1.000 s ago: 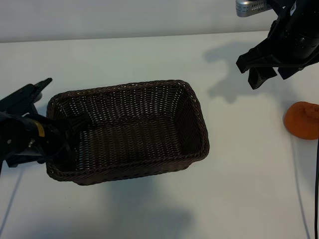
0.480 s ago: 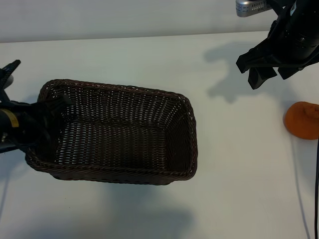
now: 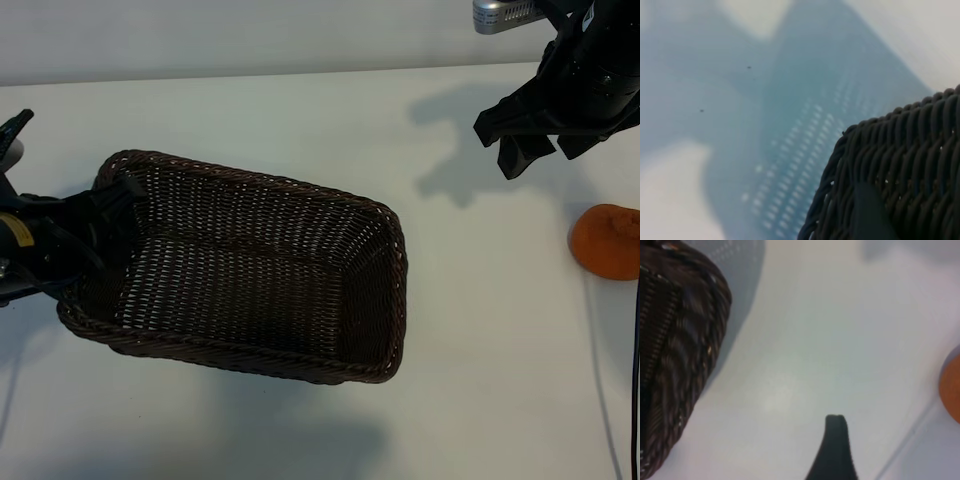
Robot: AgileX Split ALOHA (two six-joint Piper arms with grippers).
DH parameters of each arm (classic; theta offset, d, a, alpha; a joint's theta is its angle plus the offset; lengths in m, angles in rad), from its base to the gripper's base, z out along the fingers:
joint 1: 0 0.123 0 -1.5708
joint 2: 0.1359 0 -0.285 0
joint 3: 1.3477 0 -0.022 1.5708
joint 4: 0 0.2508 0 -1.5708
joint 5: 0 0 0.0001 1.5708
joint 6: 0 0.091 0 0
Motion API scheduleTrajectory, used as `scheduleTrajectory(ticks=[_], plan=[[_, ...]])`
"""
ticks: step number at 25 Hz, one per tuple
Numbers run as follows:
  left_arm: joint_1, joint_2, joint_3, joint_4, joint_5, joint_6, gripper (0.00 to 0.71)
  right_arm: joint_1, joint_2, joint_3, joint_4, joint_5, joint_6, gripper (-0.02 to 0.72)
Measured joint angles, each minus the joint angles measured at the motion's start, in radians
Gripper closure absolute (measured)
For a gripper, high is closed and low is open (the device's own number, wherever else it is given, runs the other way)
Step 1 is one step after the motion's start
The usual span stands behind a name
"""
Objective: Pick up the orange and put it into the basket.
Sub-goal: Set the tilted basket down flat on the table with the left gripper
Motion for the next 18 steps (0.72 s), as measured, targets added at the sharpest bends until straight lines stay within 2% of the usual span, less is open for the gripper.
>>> scheduleTrajectory(ticks=[6,18], plan=[[0.0,-0.001,0.001,-0.078,-0.02,0.064,0.302,0.0,0.0,0.0,0.0,0.0,0.0,0.124],[0.003,-0.088,0.008,-0.134,-0.047,0.076,0.302,0.0,0.0,0.0,0.0,0.0,0.0,0.124]])
